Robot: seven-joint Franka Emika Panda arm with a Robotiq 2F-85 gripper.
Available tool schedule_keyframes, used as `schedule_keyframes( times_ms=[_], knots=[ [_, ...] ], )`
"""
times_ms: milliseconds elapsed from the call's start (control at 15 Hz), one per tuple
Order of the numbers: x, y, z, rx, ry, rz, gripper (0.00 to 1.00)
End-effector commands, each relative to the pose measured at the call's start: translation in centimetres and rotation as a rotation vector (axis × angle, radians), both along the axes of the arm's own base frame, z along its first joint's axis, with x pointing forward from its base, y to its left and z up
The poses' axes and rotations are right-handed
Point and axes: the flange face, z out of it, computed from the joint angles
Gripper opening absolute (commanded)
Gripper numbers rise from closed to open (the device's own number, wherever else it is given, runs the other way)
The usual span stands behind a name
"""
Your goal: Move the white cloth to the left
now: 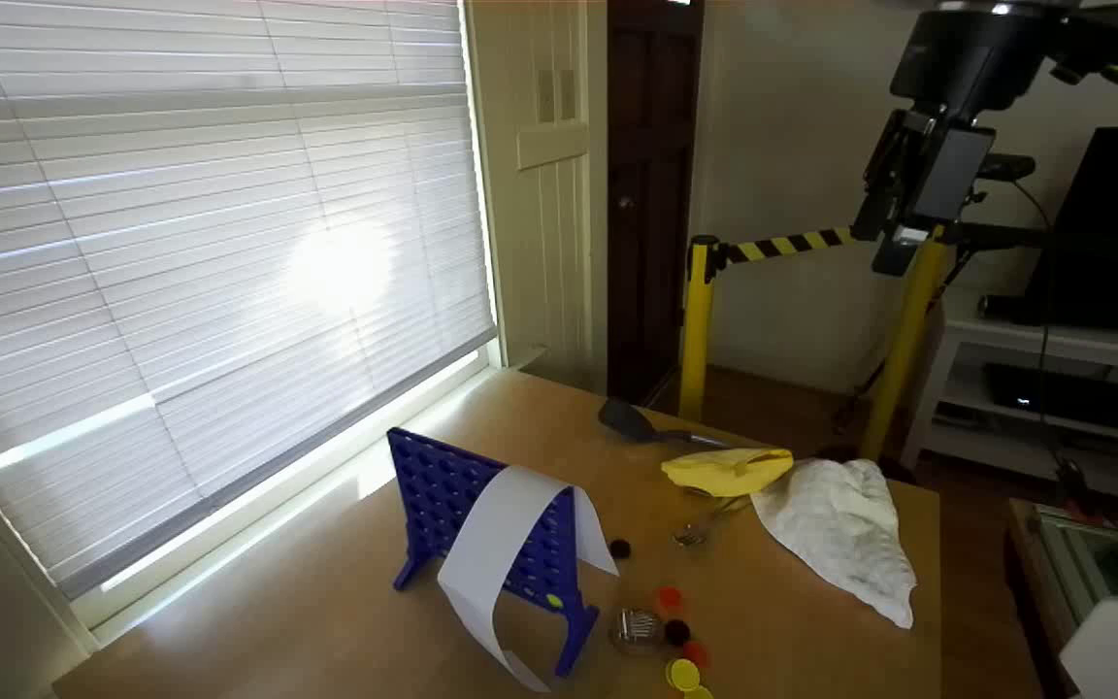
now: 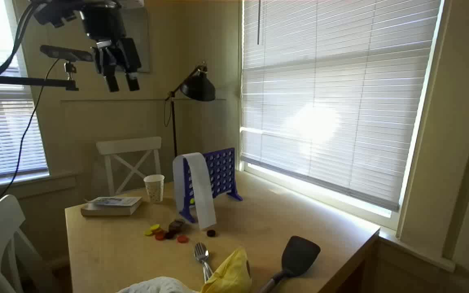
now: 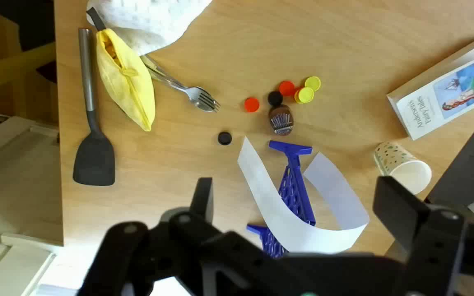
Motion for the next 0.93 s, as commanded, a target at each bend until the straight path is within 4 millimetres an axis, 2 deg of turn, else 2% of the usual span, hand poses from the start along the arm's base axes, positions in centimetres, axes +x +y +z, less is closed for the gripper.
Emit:
schedule_keyframes(
  times_ms=[0, 333, 467, 600, 867],
  knots=[
    [0.0, 0.0, 0.1, 0.0, 0.001, 0.0, 1.0],
    [0.0, 0.0, 0.1, 0.0, 0.001, 0.0, 1.0],
    [0.8, -1.8, -1.2, -0.007, 0.008, -0.066, 1.0],
    [1.0, -4.7, -3.3, -0.013, 0.017, -0.148, 1.0],
    [0.5, -11.0, -8.7, 0.077, 0.023, -0.331, 1.0]
  ],
)
